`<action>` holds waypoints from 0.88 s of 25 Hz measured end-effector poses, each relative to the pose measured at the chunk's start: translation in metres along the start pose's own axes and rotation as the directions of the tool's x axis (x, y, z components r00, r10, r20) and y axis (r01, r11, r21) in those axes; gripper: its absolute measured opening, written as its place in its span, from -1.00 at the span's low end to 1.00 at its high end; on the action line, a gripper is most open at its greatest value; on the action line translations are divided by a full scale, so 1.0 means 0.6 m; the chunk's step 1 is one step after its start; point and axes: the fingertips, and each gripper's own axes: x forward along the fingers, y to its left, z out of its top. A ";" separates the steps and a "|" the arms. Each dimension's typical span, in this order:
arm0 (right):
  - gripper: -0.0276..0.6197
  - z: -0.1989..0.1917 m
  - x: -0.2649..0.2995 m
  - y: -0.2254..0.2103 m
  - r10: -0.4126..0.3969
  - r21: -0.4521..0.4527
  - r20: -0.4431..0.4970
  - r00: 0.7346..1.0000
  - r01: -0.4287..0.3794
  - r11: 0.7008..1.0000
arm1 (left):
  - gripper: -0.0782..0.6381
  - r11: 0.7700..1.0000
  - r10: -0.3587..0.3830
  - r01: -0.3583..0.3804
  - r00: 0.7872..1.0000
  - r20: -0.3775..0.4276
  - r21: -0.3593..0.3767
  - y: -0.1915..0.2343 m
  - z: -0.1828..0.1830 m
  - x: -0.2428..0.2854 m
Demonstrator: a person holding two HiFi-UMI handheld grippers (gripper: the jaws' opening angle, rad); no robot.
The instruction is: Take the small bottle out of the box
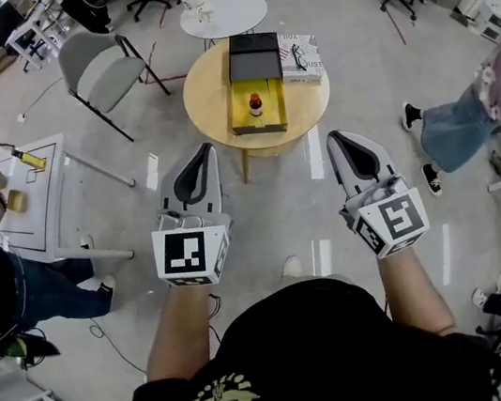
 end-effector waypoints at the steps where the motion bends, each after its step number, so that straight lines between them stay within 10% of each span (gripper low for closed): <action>1: -0.87 0.001 0.005 -0.007 0.005 0.002 0.003 1.000 -0.005 1.000 | -0.74 1.000 0.007 -0.007 1.000 0.001 0.003 0.001 0.001 0.007; 22: -0.87 -0.013 0.038 -0.069 0.069 0.033 0.025 0.997 -0.069 0.997 | -0.74 0.998 0.060 -0.060 0.998 0.001 0.014 -0.014 0.016 0.047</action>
